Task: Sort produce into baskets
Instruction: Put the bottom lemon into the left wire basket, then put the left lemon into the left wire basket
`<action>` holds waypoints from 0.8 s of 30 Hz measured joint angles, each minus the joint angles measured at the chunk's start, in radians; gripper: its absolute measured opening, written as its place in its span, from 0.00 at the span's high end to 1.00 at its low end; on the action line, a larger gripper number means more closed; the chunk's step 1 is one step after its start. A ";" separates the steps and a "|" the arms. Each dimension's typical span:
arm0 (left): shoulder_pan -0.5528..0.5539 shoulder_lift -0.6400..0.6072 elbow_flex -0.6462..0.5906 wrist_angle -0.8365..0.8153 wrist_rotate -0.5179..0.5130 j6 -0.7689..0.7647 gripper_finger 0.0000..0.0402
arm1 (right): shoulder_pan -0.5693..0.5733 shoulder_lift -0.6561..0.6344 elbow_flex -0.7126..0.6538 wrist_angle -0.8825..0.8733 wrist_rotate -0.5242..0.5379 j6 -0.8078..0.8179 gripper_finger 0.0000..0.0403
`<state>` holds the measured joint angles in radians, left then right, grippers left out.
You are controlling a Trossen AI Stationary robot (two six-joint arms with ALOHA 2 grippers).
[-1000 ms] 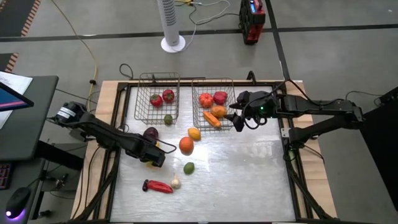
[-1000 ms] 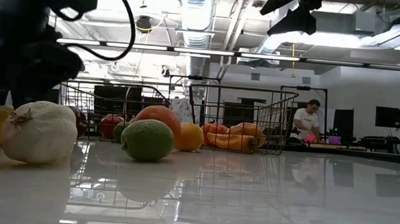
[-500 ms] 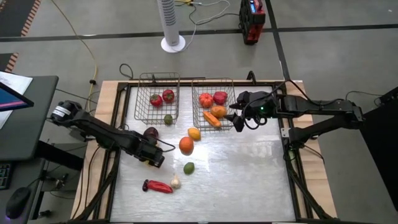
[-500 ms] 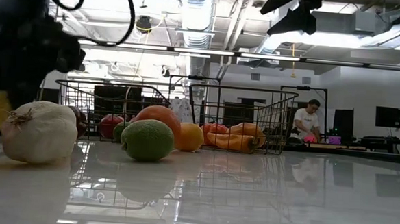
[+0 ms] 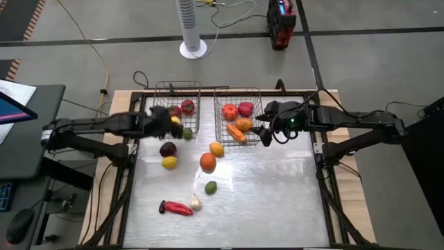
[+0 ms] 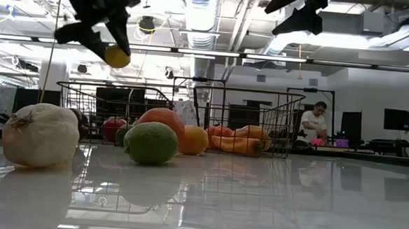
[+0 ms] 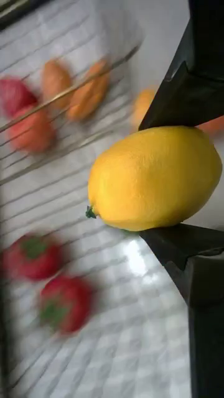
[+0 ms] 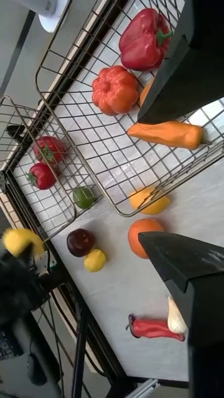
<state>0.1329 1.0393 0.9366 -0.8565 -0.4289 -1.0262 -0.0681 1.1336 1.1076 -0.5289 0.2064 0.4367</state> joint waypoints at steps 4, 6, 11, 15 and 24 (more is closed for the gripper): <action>0.194 0.024 0.000 -0.008 0.042 0.184 0.49 | 0.005 0.000 0.000 0.000 0.000 0.011 0.20; 0.275 0.050 -0.001 -0.009 0.097 0.259 0.47 | 0.010 0.000 0.000 0.000 0.001 0.017 0.20; 0.398 0.103 -0.001 0.008 0.216 0.426 0.35 | 0.017 0.000 0.000 -0.001 0.001 0.037 0.20; 0.434 0.109 -0.001 0.017 0.218 0.494 0.22 | 0.022 0.000 0.000 -0.001 0.002 0.040 0.20; 0.307 0.069 -0.001 0.013 0.372 0.553 0.18 | 0.001 0.000 0.000 -0.002 0.004 0.034 0.20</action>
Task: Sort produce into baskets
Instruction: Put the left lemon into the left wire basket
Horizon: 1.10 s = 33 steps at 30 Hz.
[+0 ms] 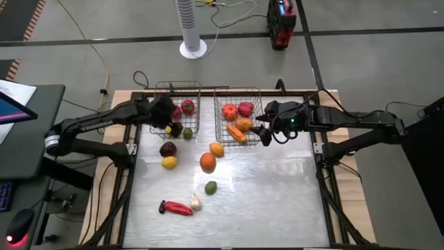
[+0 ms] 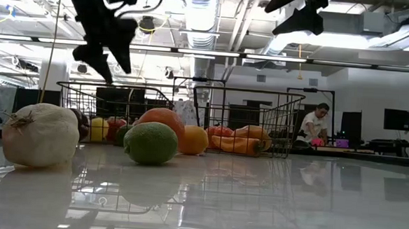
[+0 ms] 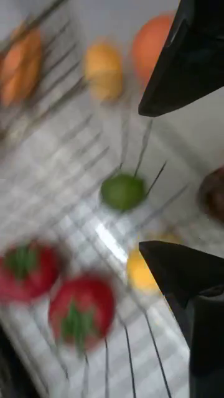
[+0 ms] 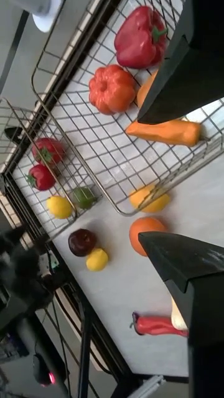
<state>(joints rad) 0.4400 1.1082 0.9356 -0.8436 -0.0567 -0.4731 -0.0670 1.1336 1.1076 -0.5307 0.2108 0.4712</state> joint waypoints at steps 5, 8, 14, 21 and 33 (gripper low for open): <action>-0.242 -0.051 0.000 0.000 -0.044 0.026 0.25 | -0.021 0.000 0.000 0.000 0.000 -0.001 0.20; -0.401 -0.054 0.000 -0.046 -0.095 0.044 0.28 | -0.021 0.000 0.000 0.000 0.000 -0.001 0.20; -0.580 -0.039 -0.078 -0.068 -0.121 -0.030 0.31 | -0.021 0.000 0.000 0.000 0.000 -0.001 0.20; -0.594 -0.026 -0.165 -0.046 -0.116 -0.036 0.32 | -0.021 0.000 0.000 0.002 0.000 -0.001 0.20; -0.593 -0.016 -0.302 0.010 -0.057 0.021 0.32 | -0.021 0.000 0.000 0.004 0.000 0.000 0.20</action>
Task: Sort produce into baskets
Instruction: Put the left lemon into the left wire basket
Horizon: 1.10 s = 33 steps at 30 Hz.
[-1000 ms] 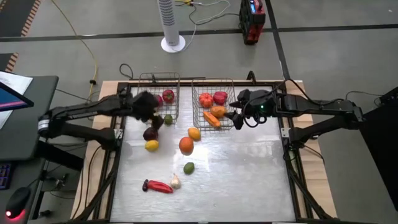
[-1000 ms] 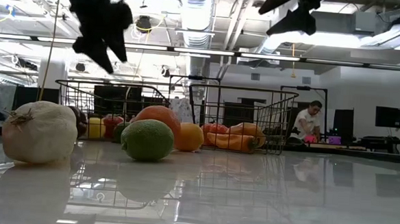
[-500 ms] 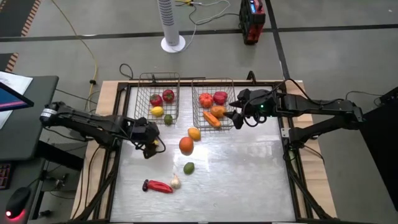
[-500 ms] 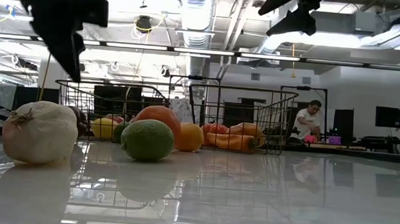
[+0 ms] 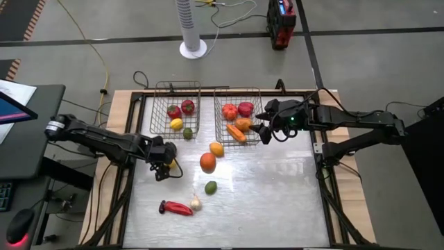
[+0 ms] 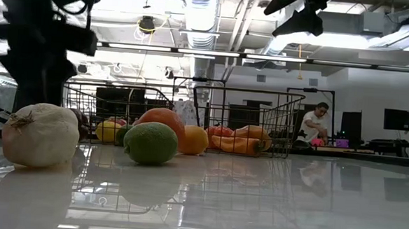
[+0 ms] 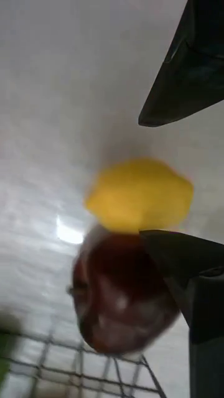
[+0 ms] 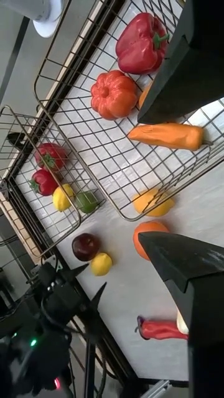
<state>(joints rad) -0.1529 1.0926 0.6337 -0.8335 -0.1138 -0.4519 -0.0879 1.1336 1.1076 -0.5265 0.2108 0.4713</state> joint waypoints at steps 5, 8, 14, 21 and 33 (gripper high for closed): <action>0.004 0.034 -0.031 0.020 -0.021 -0.040 0.32 | 0.000 0.000 0.000 0.013 0.000 0.000 0.20; 0.003 0.075 -0.036 0.031 0.003 -0.038 0.32 | 0.000 0.000 0.000 0.015 0.000 0.000 0.20; 0.003 0.205 -0.032 0.102 0.051 -0.030 0.39 | 0.000 0.000 0.000 0.016 0.000 0.000 0.20; 0.004 0.268 0.014 0.083 0.021 -0.052 0.53 | 0.002 0.000 0.000 0.013 0.000 0.010 0.20; 0.041 0.114 0.197 0.108 -0.014 -0.020 0.52 | 0.002 0.000 0.000 0.012 0.000 0.010 0.20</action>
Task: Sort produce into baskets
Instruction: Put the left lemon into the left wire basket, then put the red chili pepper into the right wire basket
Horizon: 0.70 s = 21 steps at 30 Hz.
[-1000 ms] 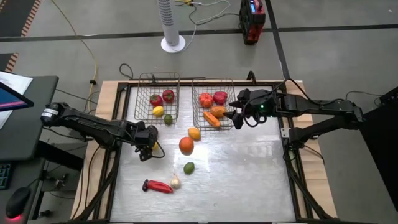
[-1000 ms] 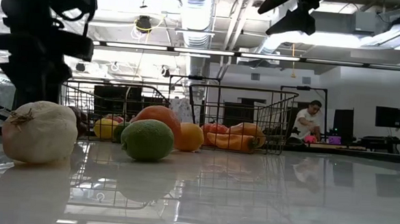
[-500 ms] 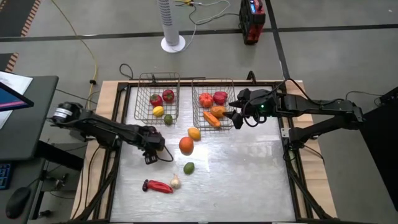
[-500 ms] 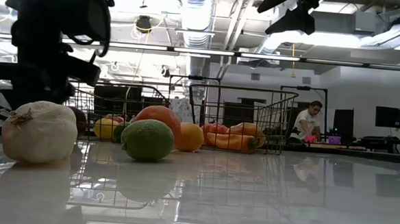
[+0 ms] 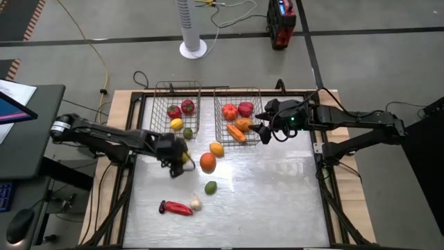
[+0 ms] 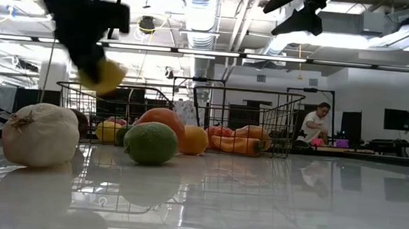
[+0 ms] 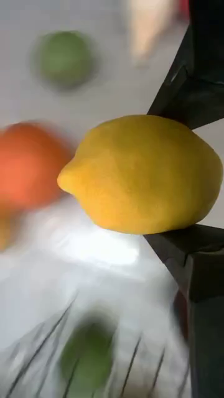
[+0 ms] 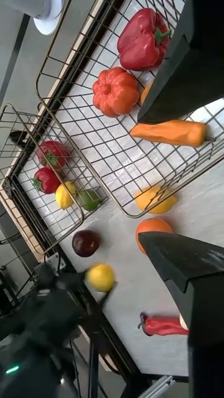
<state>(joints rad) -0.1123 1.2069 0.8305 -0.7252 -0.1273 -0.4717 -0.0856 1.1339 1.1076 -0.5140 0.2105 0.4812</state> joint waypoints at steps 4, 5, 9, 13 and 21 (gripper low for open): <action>0.091 -0.072 0.054 -0.033 -0.183 -0.059 0.52 | 0.000 0.000 0.000 0.001 0.000 -0.007 0.20; 0.126 -0.083 0.063 -0.037 -0.210 -0.082 0.52 | 0.000 0.000 0.000 0.003 0.000 -0.009 0.20; 0.286 -0.094 0.081 -0.070 -0.246 -0.136 0.51 | 0.000 0.000 0.000 0.033 -0.001 -0.011 0.20; 0.412 -0.093 0.081 -0.072 -0.213 -0.114 0.41 | 0.010 0.000 0.000 0.044 -0.002 -0.011 0.20; 0.543 -0.093 0.081 -0.072 -0.074 -0.021 0.17 | 0.030 0.000 0.000 0.043 -0.004 0.016 0.20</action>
<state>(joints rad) 0.4310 1.1141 0.9115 -0.7972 -0.2012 -0.4923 -0.0552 1.1339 1.1076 -0.4706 0.2070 0.4969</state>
